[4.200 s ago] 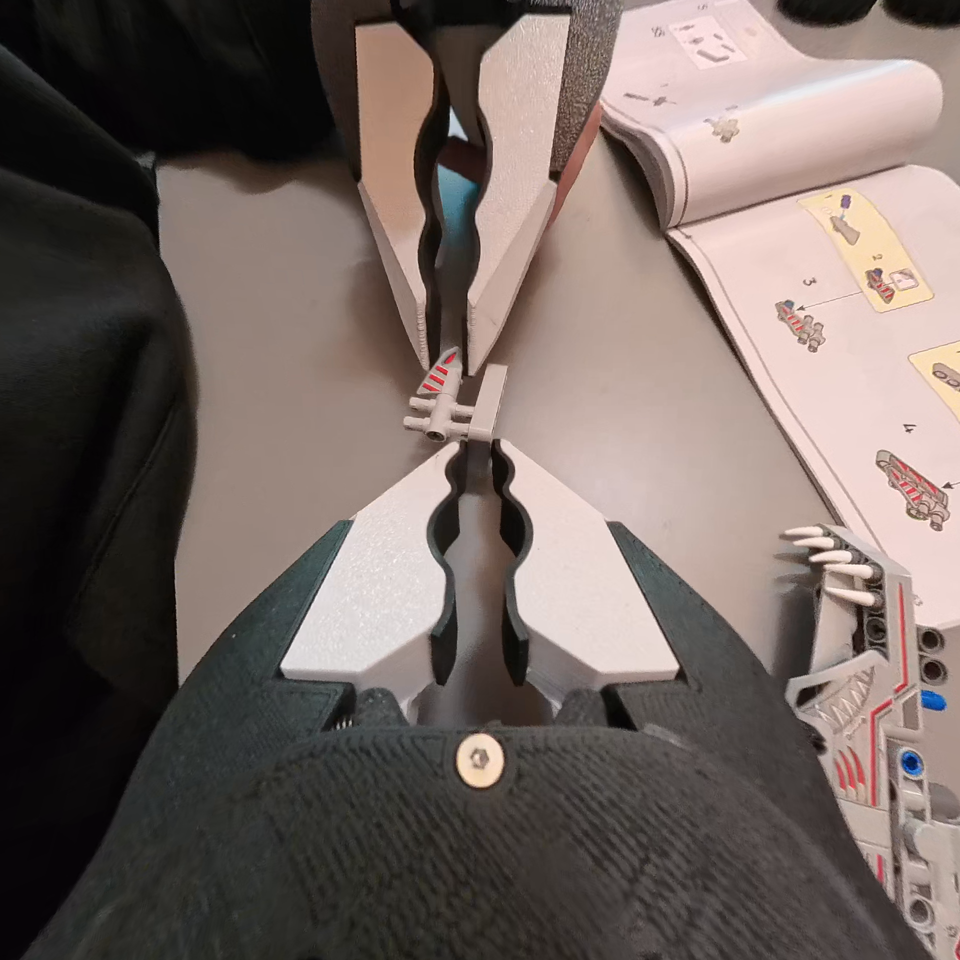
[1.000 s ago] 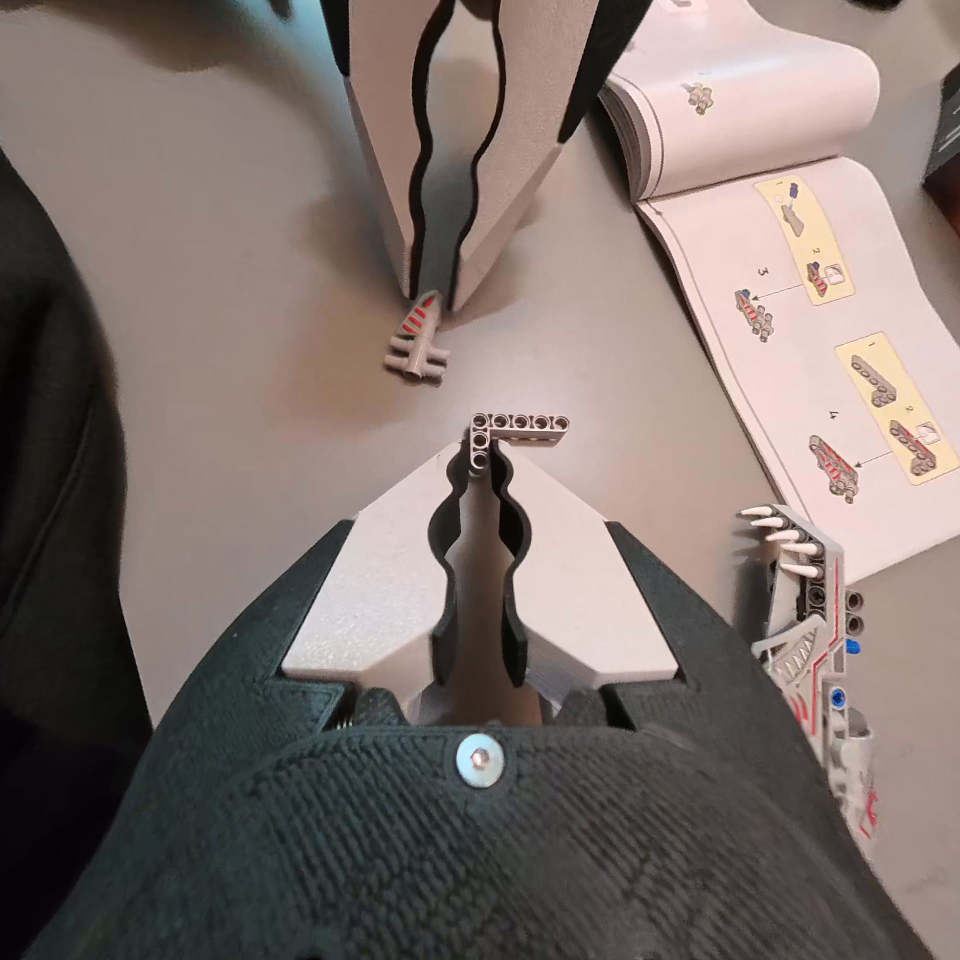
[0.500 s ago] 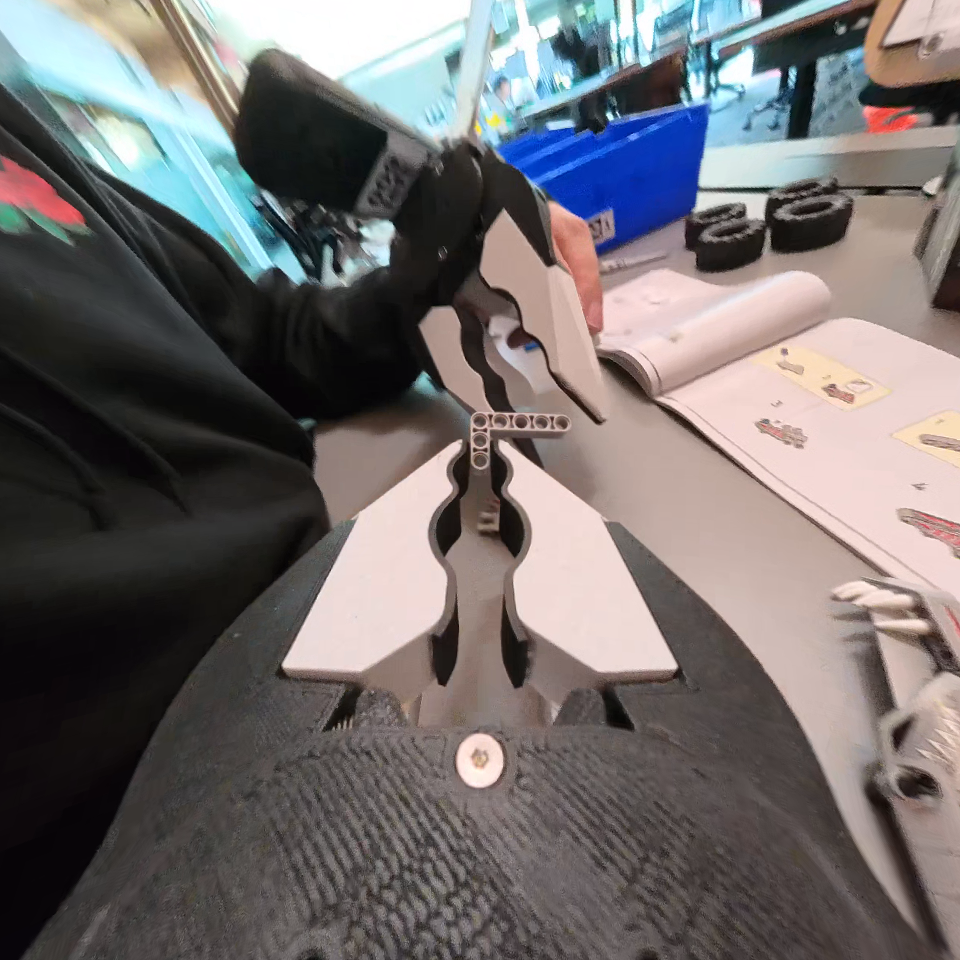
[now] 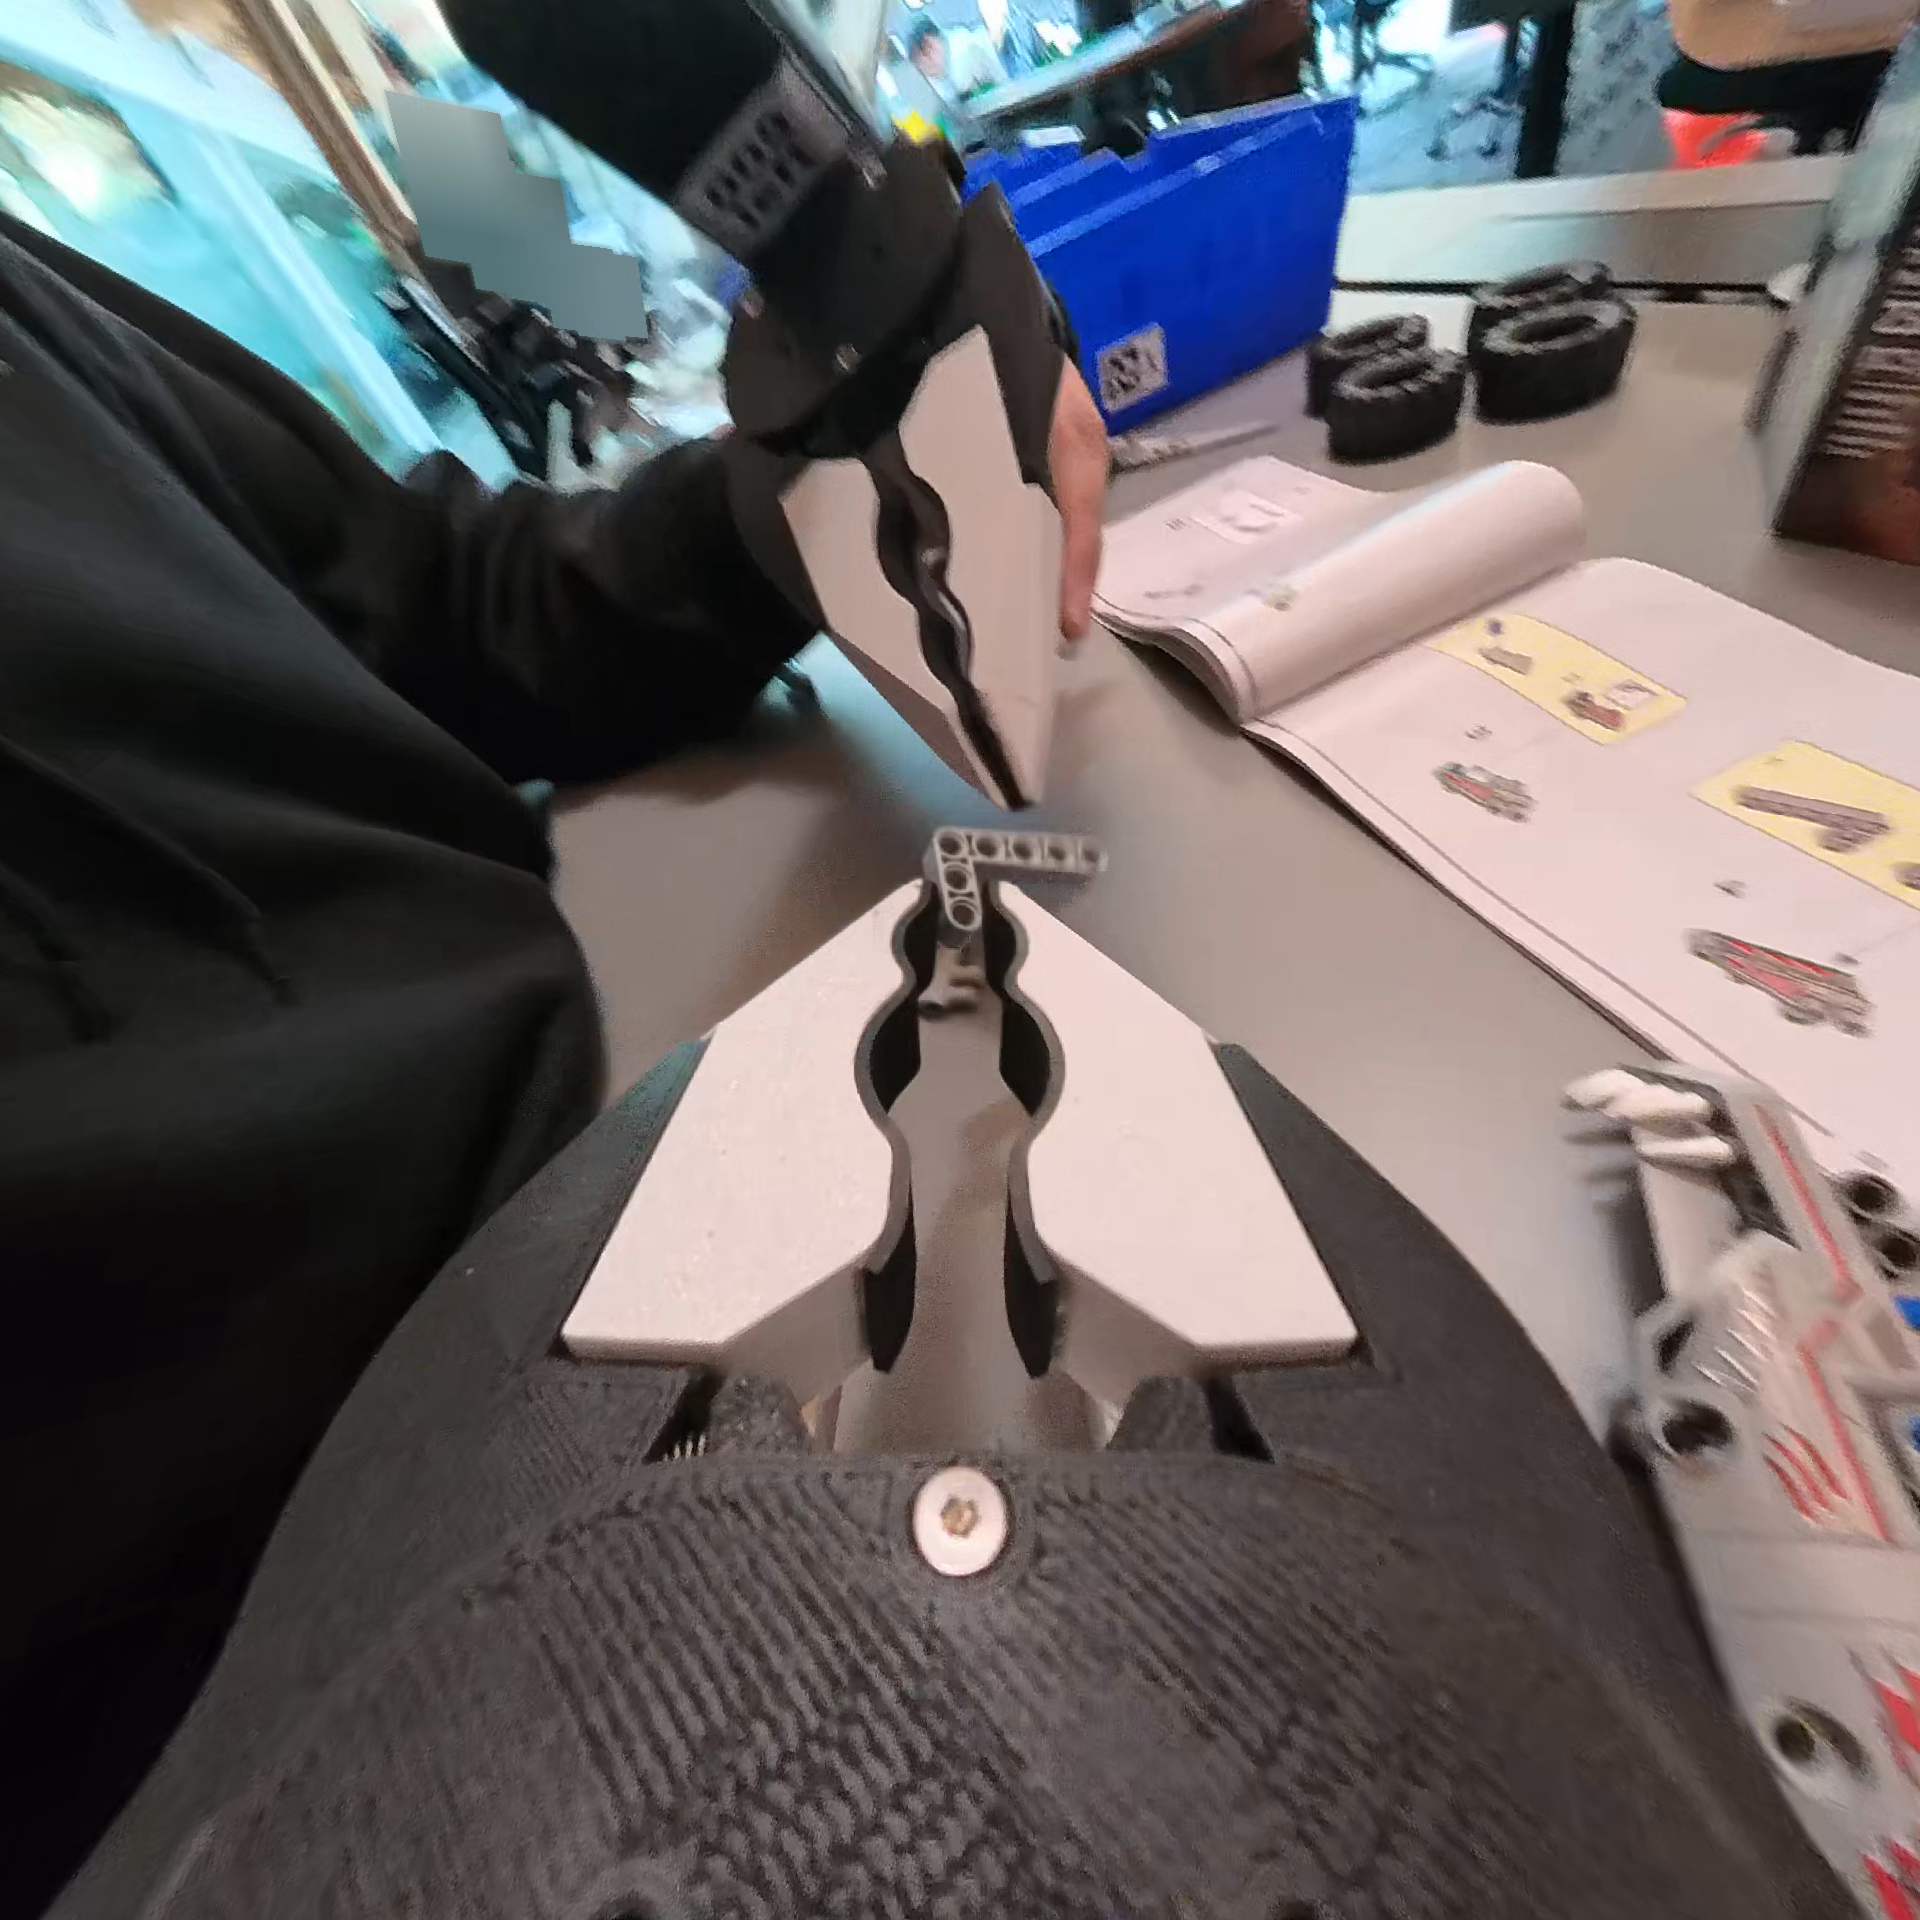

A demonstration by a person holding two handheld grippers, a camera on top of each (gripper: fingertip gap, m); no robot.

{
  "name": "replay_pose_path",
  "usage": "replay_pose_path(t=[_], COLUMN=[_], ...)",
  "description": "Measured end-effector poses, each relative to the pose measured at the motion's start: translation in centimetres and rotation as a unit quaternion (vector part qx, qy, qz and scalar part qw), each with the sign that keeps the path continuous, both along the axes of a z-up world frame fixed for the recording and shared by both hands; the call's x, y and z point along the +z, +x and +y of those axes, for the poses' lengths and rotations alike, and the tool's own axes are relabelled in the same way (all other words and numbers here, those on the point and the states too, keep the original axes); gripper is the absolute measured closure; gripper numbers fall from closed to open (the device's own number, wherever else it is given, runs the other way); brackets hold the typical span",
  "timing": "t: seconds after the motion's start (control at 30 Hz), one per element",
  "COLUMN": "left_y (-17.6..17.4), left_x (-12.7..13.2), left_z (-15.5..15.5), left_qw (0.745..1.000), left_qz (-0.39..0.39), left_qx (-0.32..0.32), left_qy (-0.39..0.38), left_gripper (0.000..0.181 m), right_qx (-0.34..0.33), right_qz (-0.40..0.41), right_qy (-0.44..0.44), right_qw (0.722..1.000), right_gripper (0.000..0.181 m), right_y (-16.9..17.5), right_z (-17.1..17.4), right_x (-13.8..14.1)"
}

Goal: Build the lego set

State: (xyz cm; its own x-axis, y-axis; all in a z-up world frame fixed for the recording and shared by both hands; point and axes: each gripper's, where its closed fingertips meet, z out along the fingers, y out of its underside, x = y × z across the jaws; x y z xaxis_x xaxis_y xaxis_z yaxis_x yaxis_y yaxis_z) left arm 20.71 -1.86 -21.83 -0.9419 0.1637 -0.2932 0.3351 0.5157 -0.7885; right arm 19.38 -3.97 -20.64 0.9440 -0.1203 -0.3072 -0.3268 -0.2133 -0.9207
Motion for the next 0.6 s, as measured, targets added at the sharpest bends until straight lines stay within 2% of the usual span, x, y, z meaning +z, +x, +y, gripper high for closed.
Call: replay_pose_path(t=[0.1,0.17,0.27,0.33,0.4,0.5,0.57,0.6], left_y=[0.3,0.2,-0.3,-0.5,-1.1,-1.3,-1.4,-1.5], left_x=[-0.9,-1.6,-2.8,-3.5,-3.4,-2.9,-2.5,-2.5], left_z=[0.3,0.3,0.4,0.5,0.4,0.3,0.3,0.3], left_qw=[0.999,0.999,0.998,0.996,0.996,0.996,0.996,0.996], left_qz=[0.032,0.026,0.019,0.025,0.029,0.04,0.048,0.05], left_qx=[0.017,0.011,-0.002,-0.004,-0.018,-0.023,-0.025,-0.027], left_qy=[0.028,0.044,0.067,0.084,0.083,0.072,0.066,0.066], left_gripper=[0.181,0.181,0.18,0.175,0.17,0.165,0.166,0.167], right_qx=[0.008,0.003,0.006,0.003,0.024,0.062,0.091,0.1], right_qz=[-0.031,-0.049,-0.018,-0.017,-0.037,-0.104,-0.138,-0.139], right_qy=[-0.037,-0.043,-0.073,-0.131,-0.205,-0.301,-0.32,-0.306], right_qw=[0.999,0.998,0.997,0.991,0.978,0.946,0.933,0.937], right_gripper=[0.177,0.18,0.181,0.181,0.156,0.15,0.147,0.148], right_y=[-0.3,-0.2,-0.2,-0.4,-1.5,-2.7,-3.3,-3.7], right_z=[0.0,0.3,-0.1,-1.3,-2.4,-3.5,-3.1,-2.4], right_x=[-0.9,-1.0,-1.9,-2.8,-3.7,-5.8,-7.0,-7.0])
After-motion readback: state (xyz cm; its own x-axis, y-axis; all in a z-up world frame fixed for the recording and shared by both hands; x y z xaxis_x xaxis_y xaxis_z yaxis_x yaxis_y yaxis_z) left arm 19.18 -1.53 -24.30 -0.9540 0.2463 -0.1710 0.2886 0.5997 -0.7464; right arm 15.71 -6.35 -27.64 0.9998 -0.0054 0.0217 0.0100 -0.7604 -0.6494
